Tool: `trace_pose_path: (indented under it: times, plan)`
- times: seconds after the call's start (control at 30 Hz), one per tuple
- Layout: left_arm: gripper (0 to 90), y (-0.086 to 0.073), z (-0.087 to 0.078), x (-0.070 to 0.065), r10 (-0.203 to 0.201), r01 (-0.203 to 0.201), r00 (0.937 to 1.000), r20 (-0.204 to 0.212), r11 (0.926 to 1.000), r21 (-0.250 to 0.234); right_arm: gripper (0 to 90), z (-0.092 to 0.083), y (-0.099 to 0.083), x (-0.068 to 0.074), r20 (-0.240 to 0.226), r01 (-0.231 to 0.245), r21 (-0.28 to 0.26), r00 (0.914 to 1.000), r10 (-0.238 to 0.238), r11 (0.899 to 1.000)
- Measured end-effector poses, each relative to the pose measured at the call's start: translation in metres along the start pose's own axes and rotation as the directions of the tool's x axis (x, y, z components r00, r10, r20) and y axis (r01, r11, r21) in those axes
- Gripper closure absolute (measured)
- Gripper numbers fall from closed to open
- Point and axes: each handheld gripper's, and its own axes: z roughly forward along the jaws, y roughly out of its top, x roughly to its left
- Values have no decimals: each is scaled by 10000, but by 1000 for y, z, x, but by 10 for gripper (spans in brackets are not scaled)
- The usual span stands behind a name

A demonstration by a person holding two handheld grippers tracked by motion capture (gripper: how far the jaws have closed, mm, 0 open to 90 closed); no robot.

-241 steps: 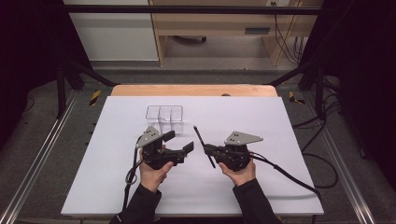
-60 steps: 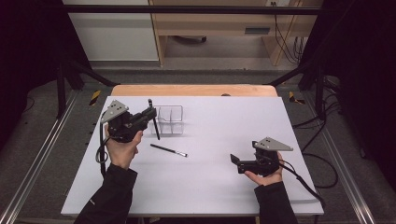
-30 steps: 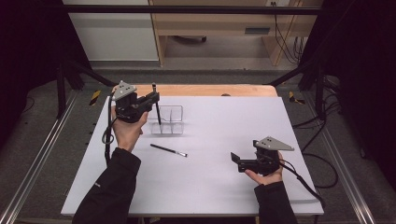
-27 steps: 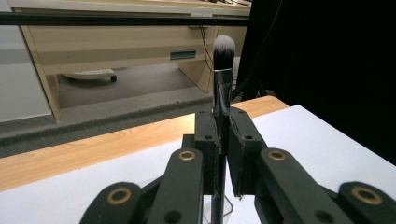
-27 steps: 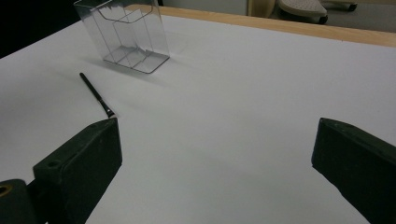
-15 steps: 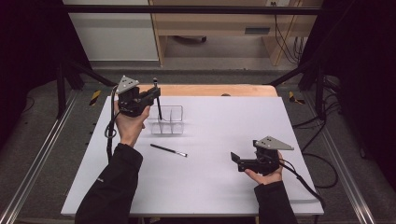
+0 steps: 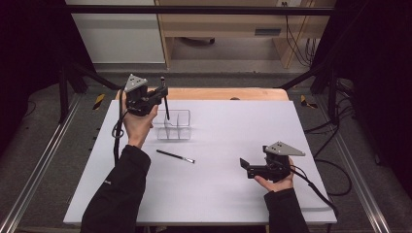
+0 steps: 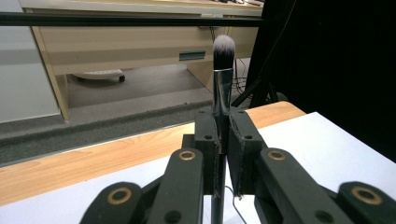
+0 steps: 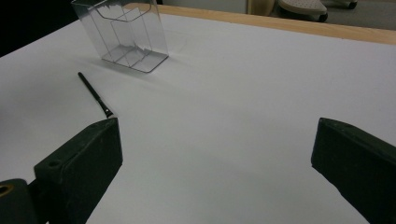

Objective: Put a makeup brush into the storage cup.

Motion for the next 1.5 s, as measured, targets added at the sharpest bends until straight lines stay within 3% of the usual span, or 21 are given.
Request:
trace_pose_path:
  times: [0.73,1.5]
  plan:
    - [829,-10,21,12,-12,17,9995,-304,9998,188,27,0,0,0,-41,-17,-36,10000,17,10000]
    - [829,-41,28,18,-173,187,9991,-381,9992,364,27,2,-1,1,-16,53,15,10000,-53,10000]
